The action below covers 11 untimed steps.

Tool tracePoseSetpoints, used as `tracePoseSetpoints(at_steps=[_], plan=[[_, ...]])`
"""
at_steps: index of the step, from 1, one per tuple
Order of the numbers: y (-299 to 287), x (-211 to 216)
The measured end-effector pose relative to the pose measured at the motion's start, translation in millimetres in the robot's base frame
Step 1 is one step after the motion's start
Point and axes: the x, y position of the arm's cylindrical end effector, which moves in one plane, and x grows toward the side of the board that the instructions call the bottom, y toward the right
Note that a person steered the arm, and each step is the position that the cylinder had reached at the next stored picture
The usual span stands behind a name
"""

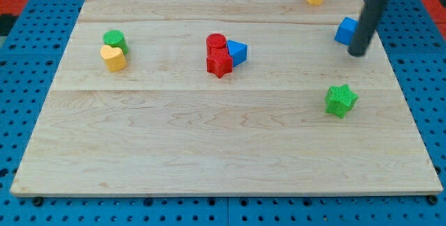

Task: Push the blue cube towards blue triangle

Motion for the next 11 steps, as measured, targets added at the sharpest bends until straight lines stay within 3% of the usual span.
tracePoseSetpoints(at_steps=[2,5,6,9,11], plan=[[65.9,-40.6],[42.8,-71.1],[21.8,-77.5],[-129.4,-72.6],[-131.8,-87.4]])
